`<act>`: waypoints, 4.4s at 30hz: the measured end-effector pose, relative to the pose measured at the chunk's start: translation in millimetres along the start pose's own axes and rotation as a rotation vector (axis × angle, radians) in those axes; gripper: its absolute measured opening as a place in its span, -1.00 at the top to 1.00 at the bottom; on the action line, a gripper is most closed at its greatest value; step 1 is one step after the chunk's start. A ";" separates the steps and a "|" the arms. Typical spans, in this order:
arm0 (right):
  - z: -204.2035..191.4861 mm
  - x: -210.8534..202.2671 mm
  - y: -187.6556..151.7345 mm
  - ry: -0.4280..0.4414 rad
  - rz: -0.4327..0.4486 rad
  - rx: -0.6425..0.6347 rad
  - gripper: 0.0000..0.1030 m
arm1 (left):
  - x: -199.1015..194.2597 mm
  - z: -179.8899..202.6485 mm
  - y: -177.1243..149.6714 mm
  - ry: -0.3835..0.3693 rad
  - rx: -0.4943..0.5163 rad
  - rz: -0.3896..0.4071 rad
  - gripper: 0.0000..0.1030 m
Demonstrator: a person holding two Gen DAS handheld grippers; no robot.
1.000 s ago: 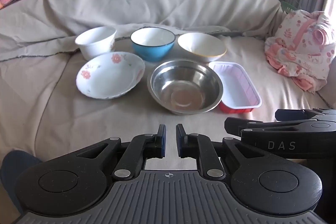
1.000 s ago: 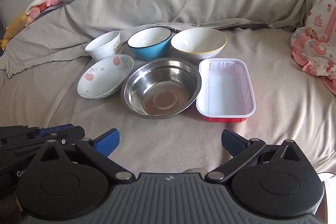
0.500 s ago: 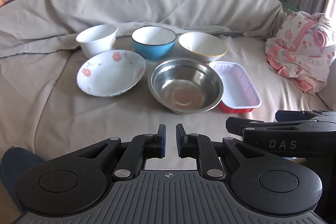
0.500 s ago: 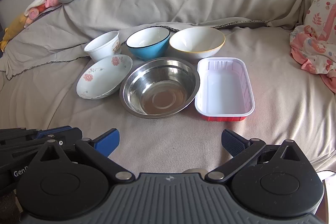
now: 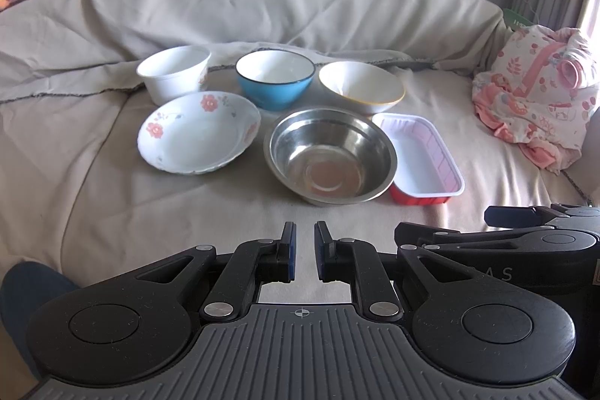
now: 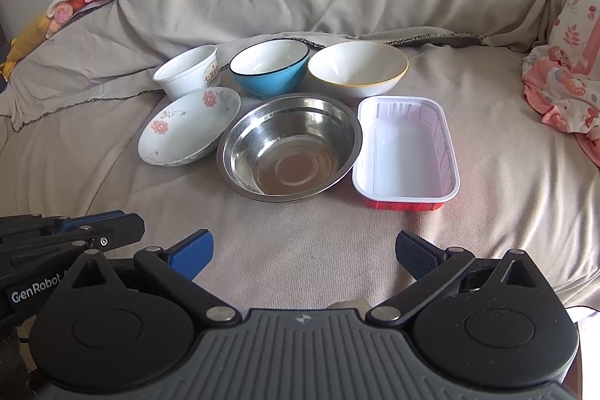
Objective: Organize plates and bowls
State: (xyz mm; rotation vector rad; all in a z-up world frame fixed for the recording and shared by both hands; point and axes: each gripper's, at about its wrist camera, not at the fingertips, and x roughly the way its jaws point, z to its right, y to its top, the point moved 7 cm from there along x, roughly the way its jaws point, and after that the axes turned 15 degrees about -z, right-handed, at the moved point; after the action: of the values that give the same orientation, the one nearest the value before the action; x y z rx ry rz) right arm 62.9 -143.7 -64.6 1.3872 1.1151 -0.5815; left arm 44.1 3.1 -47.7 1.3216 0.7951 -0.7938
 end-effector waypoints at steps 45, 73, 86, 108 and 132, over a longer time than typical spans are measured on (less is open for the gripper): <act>-2.5 1.8 -0.3 0.021 0.015 -0.012 -1.00 | 6.8 -4.5 0.3 -0.005 -0.020 -0.030 0.71; 162.3 88.5 71.4 0.013 -0.021 0.224 -0.98 | 184.3 104.5 201.9 -0.279 0.154 -0.275 0.68; 165.9 132.2 86.7 0.299 -0.107 0.261 -0.48 | 256.8 115.3 205.0 -0.177 0.158 -0.420 0.54; 190.8 57.9 141.1 -0.135 0.156 0.163 -0.82 | 140.2 59.7 205.2 -0.404 0.108 -0.182 0.44; 34.0 142.9 140.0 -0.014 -0.099 0.009 -1.00 | 169.2 -74.3 108.0 -0.351 -0.210 -0.158 0.45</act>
State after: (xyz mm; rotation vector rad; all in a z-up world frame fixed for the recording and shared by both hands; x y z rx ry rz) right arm 253.0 -113.7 -128.9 1.3394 1.1762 -0.6670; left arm 219.9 78.2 -144.0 0.9076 0.6851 -1.0060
